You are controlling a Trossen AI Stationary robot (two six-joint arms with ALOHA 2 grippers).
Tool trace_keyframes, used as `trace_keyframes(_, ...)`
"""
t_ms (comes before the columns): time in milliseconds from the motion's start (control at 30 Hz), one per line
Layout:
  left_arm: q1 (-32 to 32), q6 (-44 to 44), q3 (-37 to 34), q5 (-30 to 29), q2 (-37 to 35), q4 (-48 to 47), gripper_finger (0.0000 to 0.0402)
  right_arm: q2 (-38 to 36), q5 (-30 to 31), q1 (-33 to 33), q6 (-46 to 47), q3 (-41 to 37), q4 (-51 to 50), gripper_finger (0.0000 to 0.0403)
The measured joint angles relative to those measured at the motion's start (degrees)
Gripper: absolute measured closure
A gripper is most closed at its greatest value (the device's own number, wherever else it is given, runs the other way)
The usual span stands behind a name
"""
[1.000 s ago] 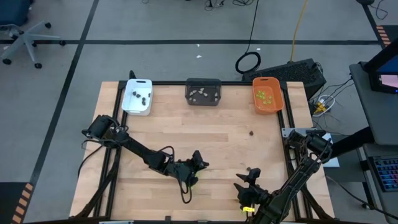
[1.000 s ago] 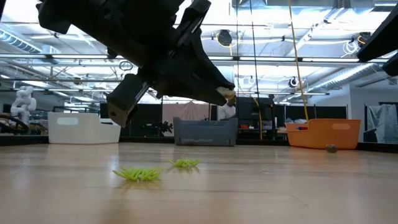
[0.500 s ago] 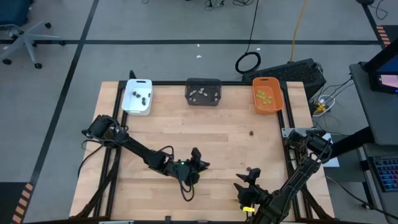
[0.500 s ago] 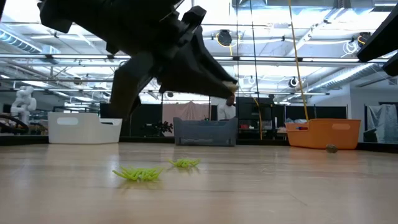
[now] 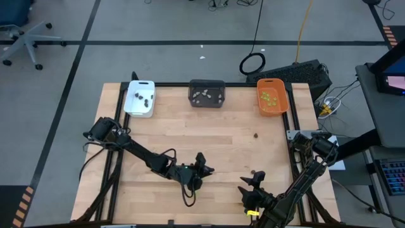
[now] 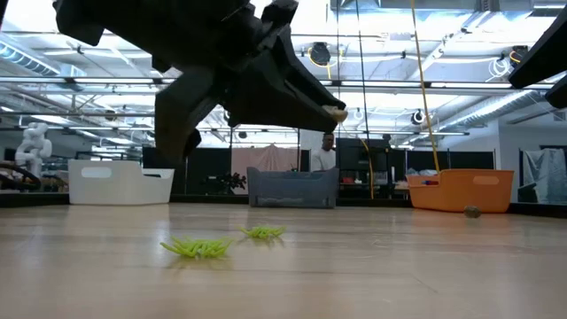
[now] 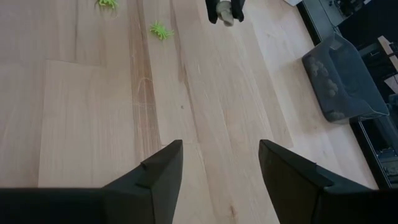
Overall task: Sort Halloween decoration
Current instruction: Put the white toy skull into the black bin
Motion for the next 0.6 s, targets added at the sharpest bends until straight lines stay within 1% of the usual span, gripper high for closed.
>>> trace_keyframes(133,0.0,10.9,0.0,0.0,0.0,0.2,0.0353,0.0,0.0,0.0,0.0,0.0,0.0,0.0204)
trace_keyframes(267,0.1,17.8,0.0,-0.3,0.0,0.2,0.0353,0.0,0.1,0.0,-0.8,0.0,0.0,0.0204)
trace_keyframes(467,0.1,24.2,0.0,-2.4,0.0,0.7,0.0353,0.0,5.9,-0.1,-3.2,0.0,0.1,0.0204)
trace_keyframes(600,0.1,23.8,0.0,-2.8,-0.1,3.7,0.0353,0.0,7.7,-0.1,-3.8,0.0,0.6,0.0204)
